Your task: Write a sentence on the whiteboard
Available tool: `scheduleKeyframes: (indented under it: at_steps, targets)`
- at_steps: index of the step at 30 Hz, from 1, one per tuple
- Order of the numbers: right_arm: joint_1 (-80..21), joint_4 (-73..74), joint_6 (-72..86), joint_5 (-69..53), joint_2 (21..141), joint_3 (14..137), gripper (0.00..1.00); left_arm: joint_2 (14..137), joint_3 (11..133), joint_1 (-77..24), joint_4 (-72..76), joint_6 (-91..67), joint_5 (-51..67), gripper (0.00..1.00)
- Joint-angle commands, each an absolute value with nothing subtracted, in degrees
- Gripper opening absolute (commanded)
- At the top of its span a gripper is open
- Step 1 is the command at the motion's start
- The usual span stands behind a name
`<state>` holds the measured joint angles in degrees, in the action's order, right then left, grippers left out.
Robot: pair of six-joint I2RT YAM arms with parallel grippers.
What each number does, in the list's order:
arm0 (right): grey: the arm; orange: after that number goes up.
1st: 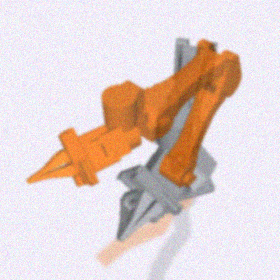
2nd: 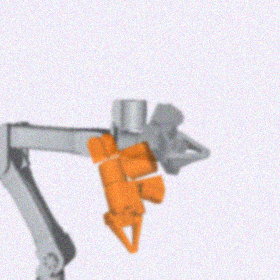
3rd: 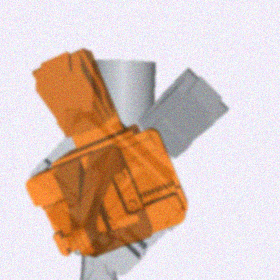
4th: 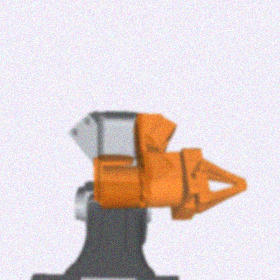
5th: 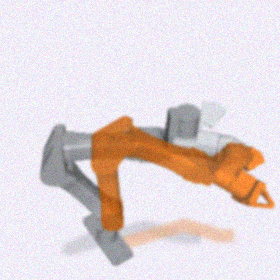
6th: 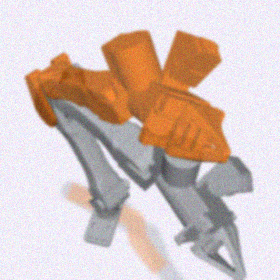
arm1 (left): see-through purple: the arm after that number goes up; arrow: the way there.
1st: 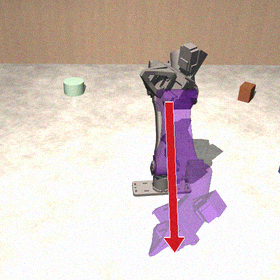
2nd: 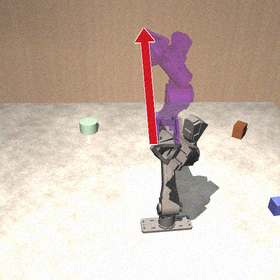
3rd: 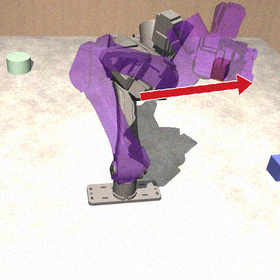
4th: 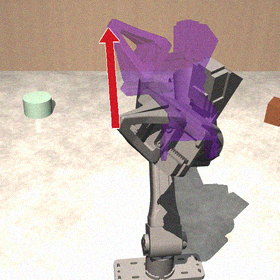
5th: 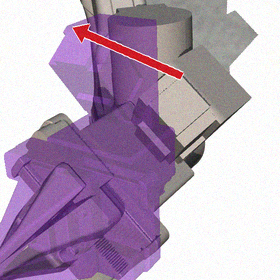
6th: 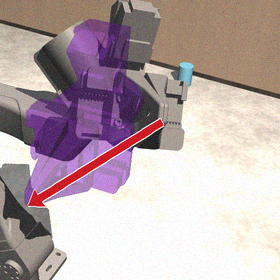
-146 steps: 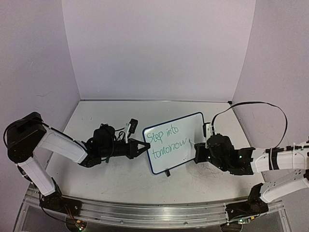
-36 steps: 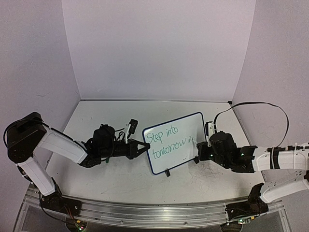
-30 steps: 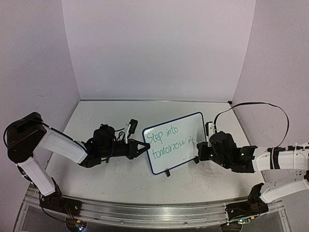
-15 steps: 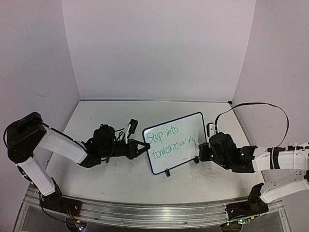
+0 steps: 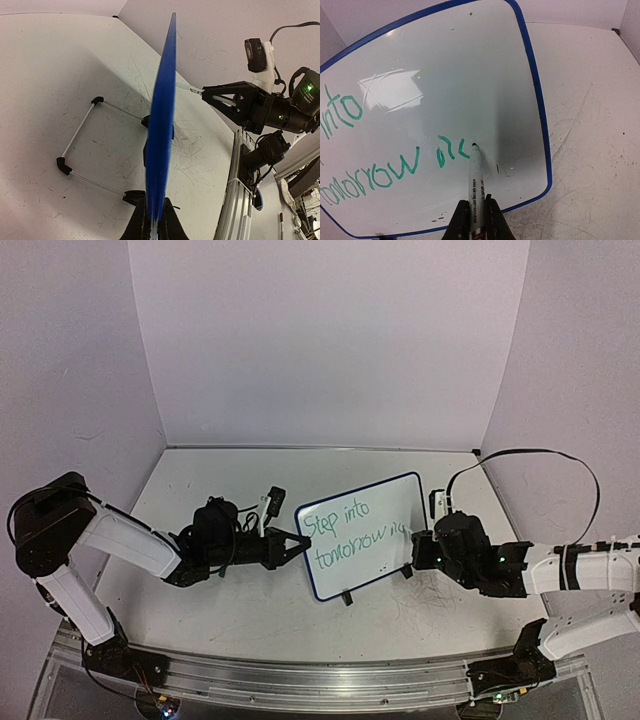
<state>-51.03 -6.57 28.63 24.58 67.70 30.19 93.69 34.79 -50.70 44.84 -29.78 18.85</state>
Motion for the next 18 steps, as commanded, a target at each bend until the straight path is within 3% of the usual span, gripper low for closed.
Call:
scheduleKeyframes:
  at_steps: [1,18]
  targets:
    - [-50.8,-8.9,27.4,25.8,67.8,31.5,0.00,92.9,34.4,-50.4,42.0,-29.0,19.1,0.00]
    - [-50.8,-9.1,25.6,22.6,65.7,31.2,0.00,93.1,34.5,-50.4,42.0,-28.9,19.0,0.00]
